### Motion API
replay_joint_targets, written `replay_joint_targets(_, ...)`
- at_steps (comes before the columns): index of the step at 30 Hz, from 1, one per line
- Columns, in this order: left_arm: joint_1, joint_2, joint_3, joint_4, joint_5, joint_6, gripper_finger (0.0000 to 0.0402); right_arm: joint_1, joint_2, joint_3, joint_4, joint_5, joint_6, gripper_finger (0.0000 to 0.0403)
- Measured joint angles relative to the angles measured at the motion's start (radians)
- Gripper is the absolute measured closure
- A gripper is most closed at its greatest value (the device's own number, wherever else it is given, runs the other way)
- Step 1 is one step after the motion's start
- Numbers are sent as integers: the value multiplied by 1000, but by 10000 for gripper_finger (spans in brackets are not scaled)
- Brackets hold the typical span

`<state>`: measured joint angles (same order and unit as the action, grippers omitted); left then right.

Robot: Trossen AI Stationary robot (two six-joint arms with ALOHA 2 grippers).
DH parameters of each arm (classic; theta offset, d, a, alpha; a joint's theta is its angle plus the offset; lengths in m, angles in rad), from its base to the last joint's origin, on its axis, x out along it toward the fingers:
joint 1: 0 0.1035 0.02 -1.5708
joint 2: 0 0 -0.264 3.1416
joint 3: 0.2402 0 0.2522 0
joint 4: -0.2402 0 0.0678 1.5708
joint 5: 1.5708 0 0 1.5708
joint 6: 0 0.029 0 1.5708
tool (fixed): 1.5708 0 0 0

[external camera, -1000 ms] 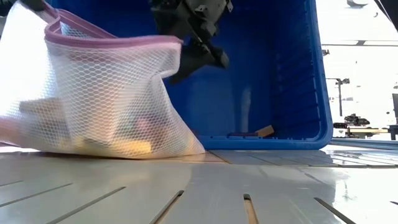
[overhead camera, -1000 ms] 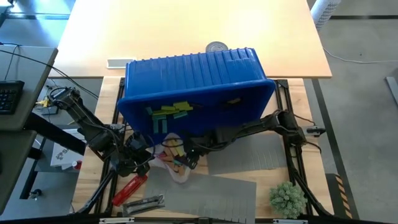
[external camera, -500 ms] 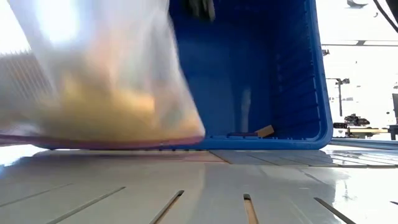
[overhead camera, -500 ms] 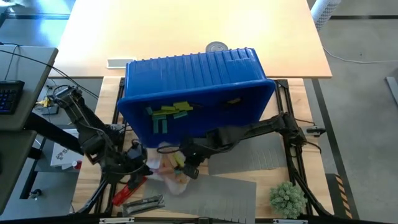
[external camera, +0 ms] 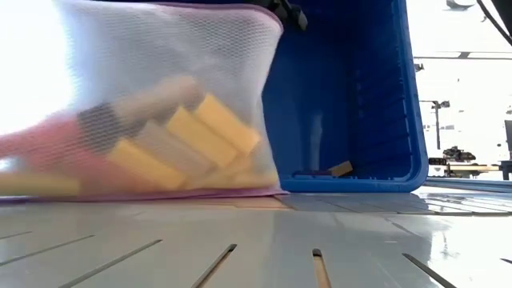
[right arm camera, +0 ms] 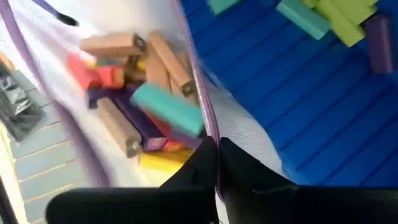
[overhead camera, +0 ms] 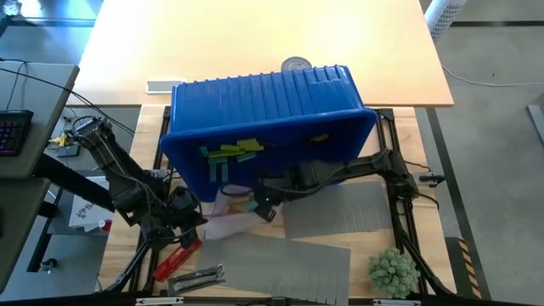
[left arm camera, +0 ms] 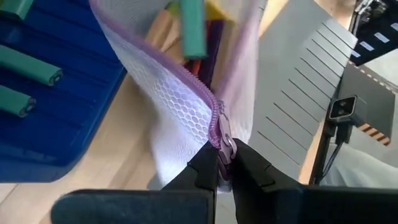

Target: Sort blocks

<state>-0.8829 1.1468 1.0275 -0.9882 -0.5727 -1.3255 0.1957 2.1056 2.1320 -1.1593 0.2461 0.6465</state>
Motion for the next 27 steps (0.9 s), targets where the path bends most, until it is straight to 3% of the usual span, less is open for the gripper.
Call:
replay_joint_targets(5,1,-1,0,0,0,13,401,13,0,-19,3,-9,3,403)
replay_joint_targets(8,0,0,0,0,2,19,401,14,0,-19,4,49,-4,403)
replay_joint_targets(14,-11,0,0,-2,-1,34,401,7,0,-19,5,88,-133,399)
replay_joint_targets(25,-53,0,0,-4,4,47,401,35,0,152,-41,97,-252,317)
replay_joint_targets(27,-56,0,0,-4,2,47,401,57,0,178,-93,142,-259,308)
